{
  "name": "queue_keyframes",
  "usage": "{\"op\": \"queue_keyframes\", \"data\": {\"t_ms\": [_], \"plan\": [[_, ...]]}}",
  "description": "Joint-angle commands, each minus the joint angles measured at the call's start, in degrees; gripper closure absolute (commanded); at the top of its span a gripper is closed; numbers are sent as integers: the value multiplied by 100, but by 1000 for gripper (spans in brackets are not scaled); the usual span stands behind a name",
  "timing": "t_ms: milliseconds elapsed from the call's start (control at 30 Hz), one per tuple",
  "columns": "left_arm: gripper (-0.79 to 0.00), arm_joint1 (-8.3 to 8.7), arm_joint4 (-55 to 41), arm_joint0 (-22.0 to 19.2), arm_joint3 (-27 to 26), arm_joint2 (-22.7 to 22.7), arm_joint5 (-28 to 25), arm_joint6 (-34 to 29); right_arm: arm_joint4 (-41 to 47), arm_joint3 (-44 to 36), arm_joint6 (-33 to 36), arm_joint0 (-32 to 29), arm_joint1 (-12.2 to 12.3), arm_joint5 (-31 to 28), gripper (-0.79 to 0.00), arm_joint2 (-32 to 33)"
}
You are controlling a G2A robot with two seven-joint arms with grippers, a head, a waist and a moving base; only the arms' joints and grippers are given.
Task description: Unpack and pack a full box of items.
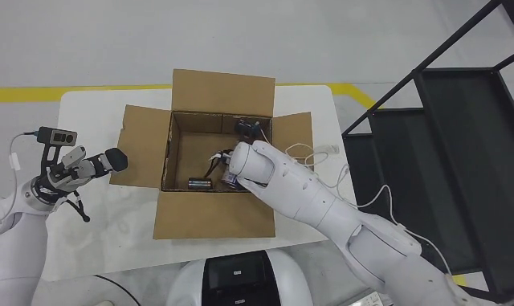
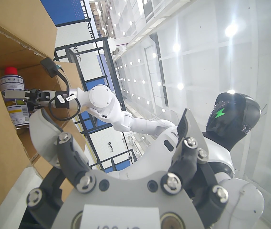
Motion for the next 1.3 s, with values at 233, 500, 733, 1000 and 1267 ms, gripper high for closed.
{"op": "queue_keyframes", "data": {"t_ms": [233, 500, 733, 1000, 1267], "plan": [[-785, 0, 0, 0, 0, 0, 0, 0, -34, 404, -28, 110, -158, -6, -240, -61], [-785, 0, 0, 0, 0, 0, 0, 0, -253, 356, 27, 56, -226, 79, 0, -179], [-785, 0, 0, 0, 0, 0, 0, 0, -784, -486, 433, -124, -59, 213, 0, -249], [-785, 0, 0, 0, 0, 0, 0, 0, -1732, -2156, 1068, -566, 435, -363, 0, 22], [-785, 0, 0, 0, 0, 0, 0, 0, -2063, -3717, 1499, -1589, 1014, -2467, 0, 1223]]}}
